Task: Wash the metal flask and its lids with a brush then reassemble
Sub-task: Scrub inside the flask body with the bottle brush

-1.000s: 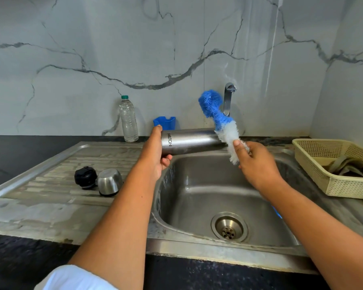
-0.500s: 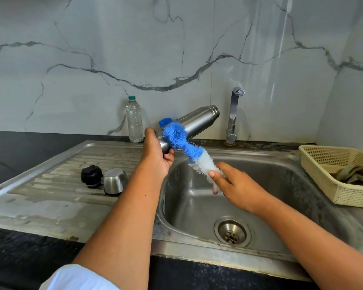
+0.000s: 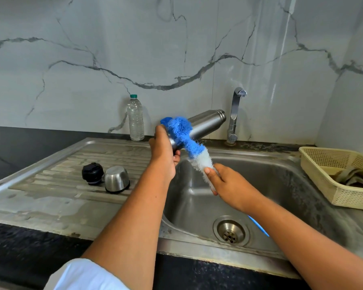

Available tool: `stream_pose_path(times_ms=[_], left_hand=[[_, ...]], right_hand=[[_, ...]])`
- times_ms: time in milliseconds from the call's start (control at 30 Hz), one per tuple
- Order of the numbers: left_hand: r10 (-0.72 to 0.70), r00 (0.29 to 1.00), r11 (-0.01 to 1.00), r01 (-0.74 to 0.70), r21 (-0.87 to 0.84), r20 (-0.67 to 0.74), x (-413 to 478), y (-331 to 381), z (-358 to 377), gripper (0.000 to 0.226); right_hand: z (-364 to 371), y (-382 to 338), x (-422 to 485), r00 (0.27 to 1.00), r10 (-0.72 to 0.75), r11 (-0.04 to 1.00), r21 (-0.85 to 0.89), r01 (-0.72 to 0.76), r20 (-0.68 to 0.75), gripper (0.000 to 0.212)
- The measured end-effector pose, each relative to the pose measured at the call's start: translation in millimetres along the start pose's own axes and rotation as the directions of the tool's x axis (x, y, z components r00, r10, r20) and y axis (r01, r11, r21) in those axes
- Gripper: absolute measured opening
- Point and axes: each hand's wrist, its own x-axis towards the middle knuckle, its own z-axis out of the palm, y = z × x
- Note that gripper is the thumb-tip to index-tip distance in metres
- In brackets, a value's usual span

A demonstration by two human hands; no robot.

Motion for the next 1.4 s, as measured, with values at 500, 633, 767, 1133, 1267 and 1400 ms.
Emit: stream_pose_path(times_ms=[500, 633, 767, 1133, 1267, 1400], left_hand=[[-0.047, 0.986, 0.986, 0.072, -0.152, 0.159, -5.3, 12.0, -4.5, 0.030], [-0.055, 0.986, 0.990, 0.075, -0.121, 0.160, -7.8, 6.1, 2.4, 0.033], [-0.048, 0.991, 0.986, 0.067, -0.152, 0.126, -5.4, 10.7, -2.8, 0.031], [-0.031, 0.998, 0.994, 0.037, -0.102, 0.059, 5.6, 8.2, -6.6, 0.040], [-0.052, 0.989, 0.994, 0.064, -0.089, 0.137, -0.9, 6.1, 1.0, 0.034], [-0.125, 0.982, 0.968, 0.152, -0.201, 0.138, 5.7, 14.8, -13.2, 0.039]], right_hand=[[-2.7, -1.4, -7.6, 0.998, 0.017, 0.999, 0.028, -0.019, 0.065, 0.046], [-4.5, -2.5, -2.2, 1.000, 0.011, 1.000, 0.023, -0.012, 0.023, 0.042], [-7.8, 2.5, -6.2, 0.999, 0.003, 1.000, -0.016, -0.003, 0.032, 0.044], [-16.1, 12.1, -4.6, 0.998, 0.027, 0.999, -0.035, -0.029, -0.056, 0.036], [-14.3, 9.6, 3.0, 0.995, 0.019, 0.999, -0.030, -0.022, -0.102, 0.039], [-19.3, 18.5, -1.5, 0.999, 0.033, 0.998, -0.054, -0.035, -0.042, 0.038]])
